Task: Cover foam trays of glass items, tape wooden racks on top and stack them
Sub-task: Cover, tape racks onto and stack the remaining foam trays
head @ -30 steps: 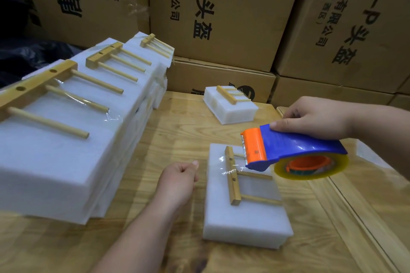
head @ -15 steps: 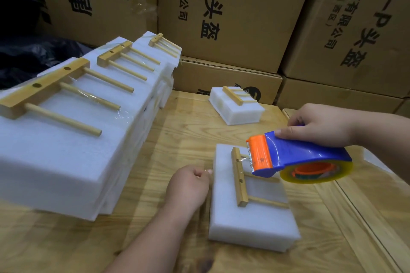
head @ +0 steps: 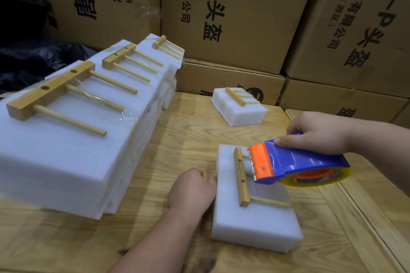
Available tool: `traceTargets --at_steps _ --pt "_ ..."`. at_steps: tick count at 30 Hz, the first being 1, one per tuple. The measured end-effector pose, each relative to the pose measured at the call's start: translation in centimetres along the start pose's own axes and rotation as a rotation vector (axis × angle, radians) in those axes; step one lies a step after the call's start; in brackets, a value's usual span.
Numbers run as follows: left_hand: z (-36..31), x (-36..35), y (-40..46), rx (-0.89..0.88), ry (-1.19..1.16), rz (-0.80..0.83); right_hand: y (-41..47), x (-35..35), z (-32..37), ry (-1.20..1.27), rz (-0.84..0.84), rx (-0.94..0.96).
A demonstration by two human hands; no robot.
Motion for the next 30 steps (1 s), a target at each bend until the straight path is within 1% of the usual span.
traceTargets --at_steps 7,10,11,13,14,15,16,17,18,19,21,24,27,30 --pt "-0.1 -0.8 0.5 -0.011 0.121 0.058 -0.1 0.1 -0.3 0.016 -0.016 0.006" --pt "0.5 -1.0 1.0 0.023 0.041 0.139 -0.1 0.3 -0.5 0.021 -0.029 0.010" --pt "0.6 -0.7 1.2 0.042 0.020 0.144 -0.2 0.4 -0.6 0.025 -0.030 0.009" --pt "0.8 0.6 1.5 0.069 -0.010 0.077 -0.2 0.4 -0.7 0.033 -0.034 0.004" --pt "0.7 1.3 1.5 0.071 -0.073 0.028 -0.2 0.4 -0.8 0.033 -0.040 0.004" --pt "0.0 1.9 1.2 0.037 -0.188 0.000 -0.2 0.4 -0.9 0.032 -0.045 0.007" --pt "-1.4 2.1 0.8 -0.043 -0.325 0.007 -0.2 0.3 -0.9 0.033 -0.045 0.009" --pt "-3.4 2.2 0.2 -0.162 -0.419 0.051 -0.1 0.1 -1.0 0.038 -0.040 0.010" --pt "-5.7 2.0 -0.5 -0.290 -0.432 0.118 0.0 -0.1 -1.1 0.045 -0.035 0.013" --pt "-7.6 1.4 -1.2 -0.400 -0.374 0.183 0.1 -0.3 -1.2 0.053 -0.032 0.017" --pt "-10.3 0.2 -1.9 -0.521 -0.206 0.272 0.3 -0.4 -1.4 0.054 -0.035 0.027" --pt "-11.9 -1.4 -2.0 -0.541 -0.056 0.346 0.5 -0.5 -1.6 0.050 -0.036 0.039" --pt "-12.5 -2.3 -2.1 -0.606 0.106 0.296 0.7 -0.6 -2.0 0.074 -0.031 0.043" --pt "-12.8 -2.2 -2.2 -0.639 0.155 0.276 1.0 -0.7 -2.1 0.091 -0.030 0.064"
Point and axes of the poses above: each hand's wrist, its own y-axis towards the middle knuckle, its own x-axis out of the back of the hand, z = x × y, the point moved 10 cm from there along y, towards the middle knuckle, and after that the axes turned 15 degrees about y, right-handed, at the moved point
